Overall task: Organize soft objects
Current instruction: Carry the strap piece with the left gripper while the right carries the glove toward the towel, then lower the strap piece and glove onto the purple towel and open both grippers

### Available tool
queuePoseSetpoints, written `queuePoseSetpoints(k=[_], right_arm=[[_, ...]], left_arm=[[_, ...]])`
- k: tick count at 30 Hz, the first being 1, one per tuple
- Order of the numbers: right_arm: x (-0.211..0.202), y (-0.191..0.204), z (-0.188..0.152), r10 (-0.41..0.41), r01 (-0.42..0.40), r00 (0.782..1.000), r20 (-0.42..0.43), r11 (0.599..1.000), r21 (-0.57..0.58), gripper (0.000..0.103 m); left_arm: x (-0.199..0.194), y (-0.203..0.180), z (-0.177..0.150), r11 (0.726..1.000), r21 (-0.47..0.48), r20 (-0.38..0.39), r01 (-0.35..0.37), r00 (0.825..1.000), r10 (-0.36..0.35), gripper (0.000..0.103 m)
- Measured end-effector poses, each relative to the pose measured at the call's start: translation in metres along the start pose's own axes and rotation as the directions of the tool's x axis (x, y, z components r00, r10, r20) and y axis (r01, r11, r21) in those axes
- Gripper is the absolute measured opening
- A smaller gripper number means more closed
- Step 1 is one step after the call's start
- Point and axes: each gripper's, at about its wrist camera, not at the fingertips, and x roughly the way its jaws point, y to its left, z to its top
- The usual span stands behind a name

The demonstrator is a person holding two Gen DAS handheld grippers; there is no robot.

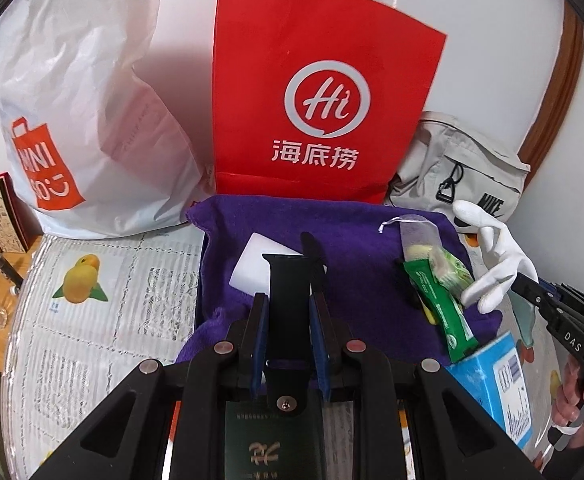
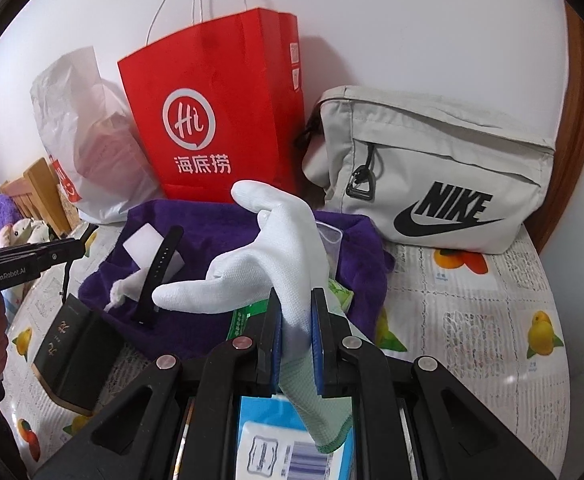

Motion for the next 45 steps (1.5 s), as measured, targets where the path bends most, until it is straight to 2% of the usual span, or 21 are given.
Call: queuePoseSetpoints(k=[10,18,21,22,23,24,25,26,28,36,41,45], right_arm=[[0.044,0.007,0.013,-0.007,0.004,0.998,-0.064,0.999,-0.053,0.013],[0.068,0.004,0.013,-0.017,0.010,0.993,-0.121,0.998,-0.056,0.018],[0.070,0.001,0.012,-0.012,0.005,0.991,-0.131,0.999,-0.049,0.025],[0.070,0.001,0.012,-0.012,0.005,0.991,-0.132,0.999,-0.050,0.035],[0.071,0.000,0.012,-0.013,0.007,0.991,-0.136,0.999,-0.050,0.049],[0.070,0.000,0.011,-0.017,0.010,0.990,-0.138,0.999,-0.049,0.055],[0.067,0.000,0.011,-0.014,0.009,0.991,-0.130,0.999,-0.045,0.064],[0.065,-0.001,0.010,-0.008,0.003,0.992,-0.123,0.999,-0.041,0.068],[0.057,0.000,0.009,0.015,-0.018,0.994,-0.106,0.999,-0.035,0.070],[0.013,0.020,-0.004,0.004,-0.007,0.998,-0.062,0.999,-0.052,0.071],[-0.016,0.044,-0.032,0.045,-0.048,0.997,-0.063,0.998,-0.038,0.072],[-0.029,0.070,-0.062,0.077,-0.081,0.992,-0.099,0.996,-0.037,0.072]], left_arm=[[0.044,0.007,0.014,1.000,-0.019,-0.053,0.012,0.999,-0.013,0.020],[0.073,0.009,0.019,0.999,-0.038,-0.102,0.014,0.995,-0.018,0.020],[0.080,0.010,0.019,0.999,-0.043,-0.125,0.016,0.992,-0.021,0.021],[0.081,0.010,0.018,0.999,-0.042,-0.129,0.013,0.992,-0.018,0.021],[0.081,0.010,0.018,0.999,-0.043,-0.130,0.013,0.991,-0.019,0.021],[0.081,0.009,0.018,0.999,-0.044,-0.128,0.019,0.991,-0.025,0.021],[0.081,0.010,0.018,0.999,-0.046,-0.130,0.021,0.991,-0.027,0.024],[0.080,0.010,0.018,0.999,-0.051,-0.135,0.018,0.990,-0.025,0.033],[0.078,0.012,0.018,0.998,-0.063,-0.142,0.005,0.990,-0.014,0.045],[0.043,0.030,0.011,0.995,-0.092,-0.114,-0.026,0.993,0.016,0.049],[0.020,0.049,-0.002,0.991,-0.120,-0.094,-0.052,0.995,0.041,0.051],[0.003,0.065,-0.018,0.988,-0.145,-0.094,-0.057,0.995,0.043,0.051]])
